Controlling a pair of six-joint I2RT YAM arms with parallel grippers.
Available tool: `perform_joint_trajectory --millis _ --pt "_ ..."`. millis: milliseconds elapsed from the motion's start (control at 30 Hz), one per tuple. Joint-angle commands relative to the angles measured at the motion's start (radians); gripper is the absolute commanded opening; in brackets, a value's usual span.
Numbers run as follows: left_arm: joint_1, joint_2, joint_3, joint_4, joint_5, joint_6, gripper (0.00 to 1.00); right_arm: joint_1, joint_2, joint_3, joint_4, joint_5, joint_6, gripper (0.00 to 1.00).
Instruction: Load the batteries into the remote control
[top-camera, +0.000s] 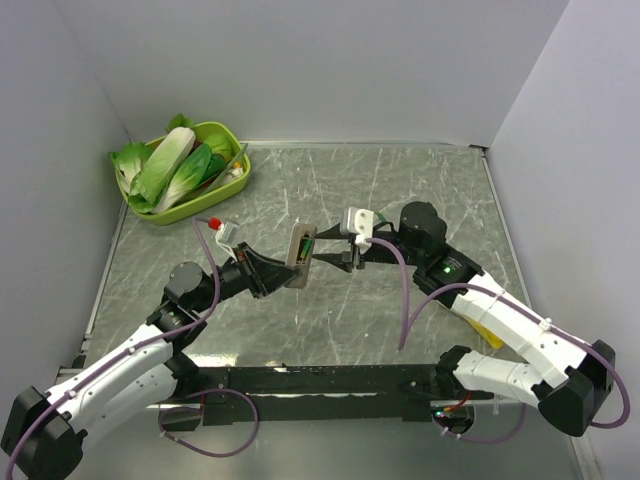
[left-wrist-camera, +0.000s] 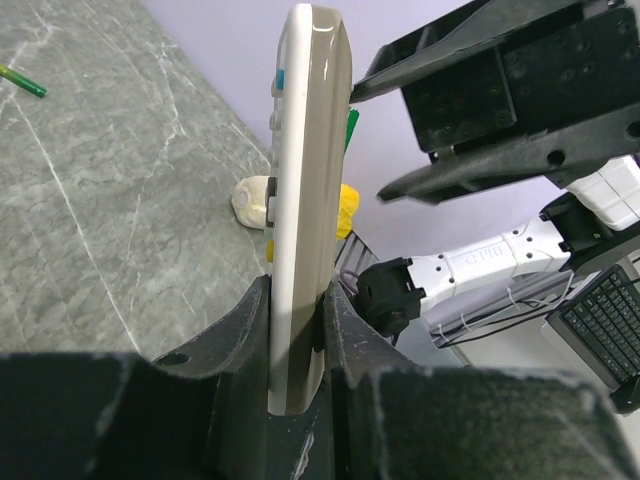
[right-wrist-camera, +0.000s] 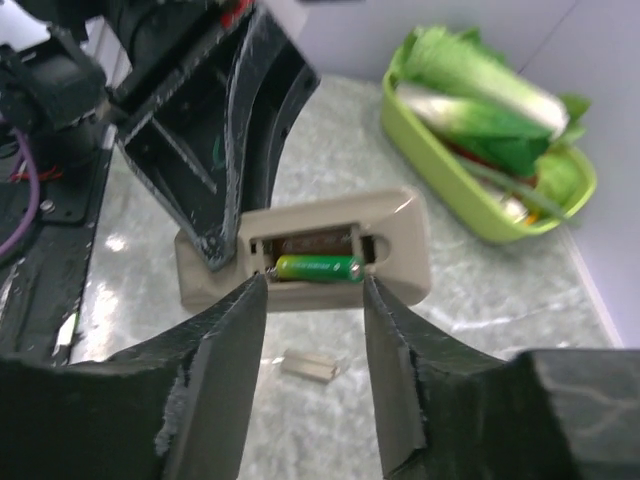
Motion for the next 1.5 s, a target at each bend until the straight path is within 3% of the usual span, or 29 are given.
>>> perform_joint_trajectory --millis 0,600,1033,1300,1467 --pt "0.003 -0.002 0.05 0.068 0.021 -0.002 0.01 -0.004 -0.055 -0.011 0.118 -0.02 -0.014 0.46" --pt "0.003 0.003 0.072 0.076 0.036 -0.008 0.01 -0.003 -0.017 -0.023 0.179 -0.032 0.037 0.31" --pt "0.003 -0.002 0.077 0.087 0.047 -0.013 0.01 -0.004 -0.003 -0.031 0.182 -0.02 0.035 0.27" --pt "0.003 -0.007 0.077 0.098 0.047 -0.019 0.01 -0.001 0.017 -0.011 0.104 -0.009 -0.01 0.21" --pt "0.003 -0.013 0.084 0.11 0.039 -0.03 0.01 0.031 0.046 0.033 -0.035 0.055 -0.107 0.16"
